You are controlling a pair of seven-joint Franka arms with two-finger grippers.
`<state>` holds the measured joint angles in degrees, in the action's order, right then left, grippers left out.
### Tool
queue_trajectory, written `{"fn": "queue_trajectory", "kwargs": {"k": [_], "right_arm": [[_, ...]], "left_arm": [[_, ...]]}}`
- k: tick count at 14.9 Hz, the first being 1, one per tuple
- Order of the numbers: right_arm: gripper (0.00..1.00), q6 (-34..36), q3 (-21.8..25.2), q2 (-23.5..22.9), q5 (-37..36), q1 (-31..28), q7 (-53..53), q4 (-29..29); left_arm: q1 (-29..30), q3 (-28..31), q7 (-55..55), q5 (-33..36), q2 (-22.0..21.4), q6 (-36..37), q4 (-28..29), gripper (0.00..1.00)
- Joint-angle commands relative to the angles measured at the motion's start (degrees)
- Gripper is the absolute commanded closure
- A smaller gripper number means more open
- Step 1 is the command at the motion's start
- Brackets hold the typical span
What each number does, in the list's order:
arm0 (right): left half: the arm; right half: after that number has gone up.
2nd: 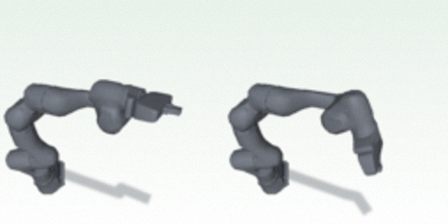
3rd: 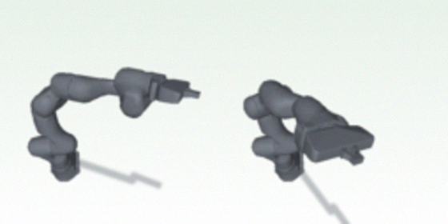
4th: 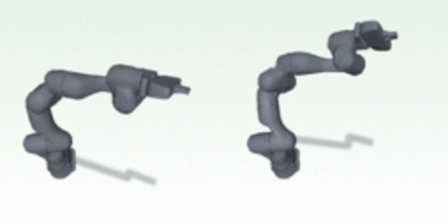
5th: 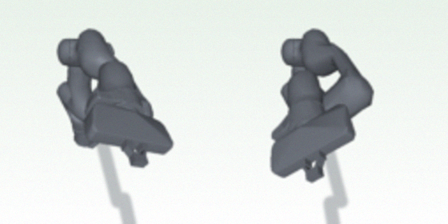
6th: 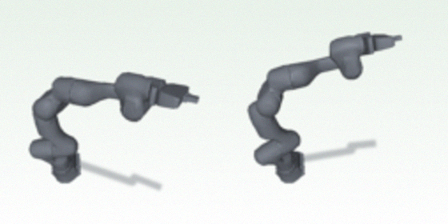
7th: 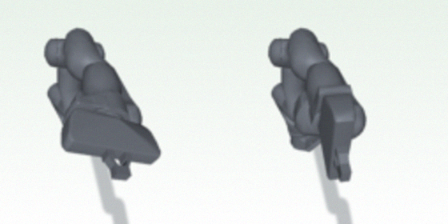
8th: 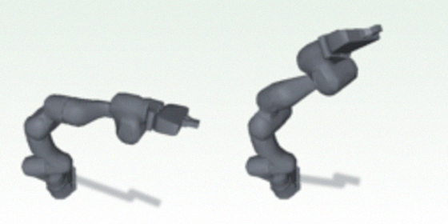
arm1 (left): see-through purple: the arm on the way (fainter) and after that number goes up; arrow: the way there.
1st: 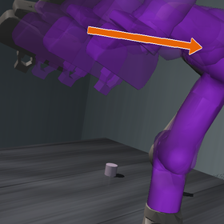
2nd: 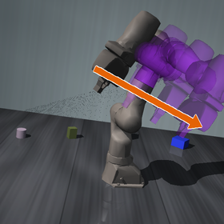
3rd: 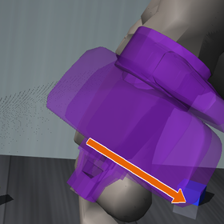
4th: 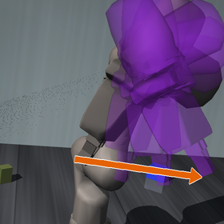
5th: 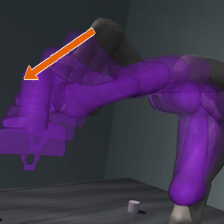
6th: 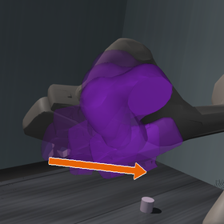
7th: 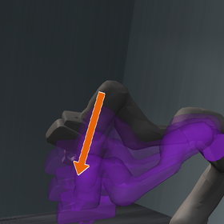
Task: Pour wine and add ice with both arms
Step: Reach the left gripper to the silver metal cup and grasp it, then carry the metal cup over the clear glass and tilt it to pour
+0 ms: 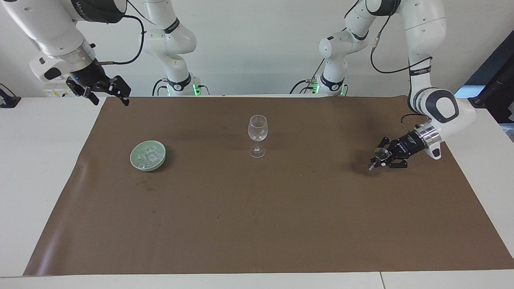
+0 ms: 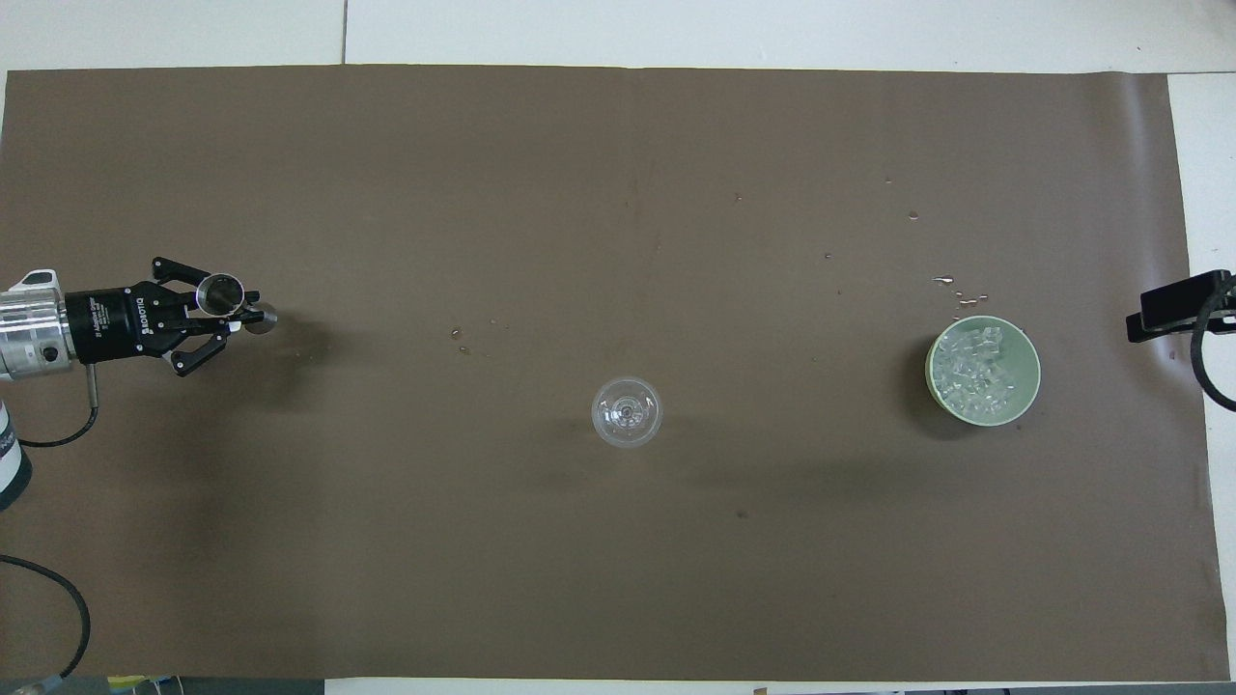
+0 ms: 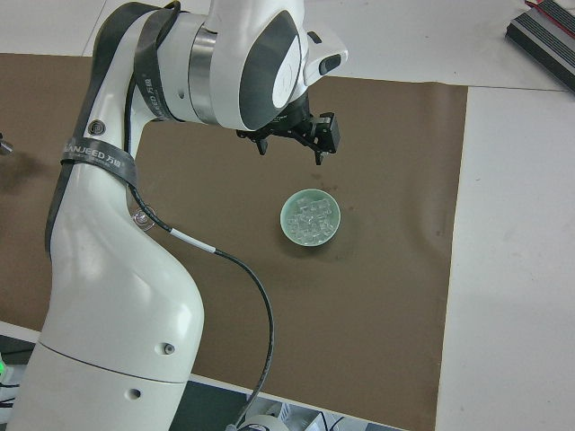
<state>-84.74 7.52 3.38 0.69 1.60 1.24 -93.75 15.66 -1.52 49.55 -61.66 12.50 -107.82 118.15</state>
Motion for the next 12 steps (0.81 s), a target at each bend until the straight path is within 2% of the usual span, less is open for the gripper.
{"fn": "queue_trajectory", "kwargs": {"k": [1, 9, 12], "right_arm": [[0.00, 0.3, -0.4, 1.1, 0.2, -0.6, -0.6, -1.1], [0.00, 0.3, -0.4, 1.1, 0.2, -0.6, -0.6, -1.1], [0.00, 0.3, -0.4, 1.1, 0.2, -0.6, -0.6, -1.1]], "left_arm": [[-5.5, 0.7, 2.3, -0.7, -6.2, 1.7, 2.4, 1.00], [-24.0, 0.6, 17.1, -0.1, -17.1, 0.4, 4.4, 1.00], [-29.6, 0.4, 22.2, 1.6, -18.9, -2.3, 4.5, 1.00]]}}
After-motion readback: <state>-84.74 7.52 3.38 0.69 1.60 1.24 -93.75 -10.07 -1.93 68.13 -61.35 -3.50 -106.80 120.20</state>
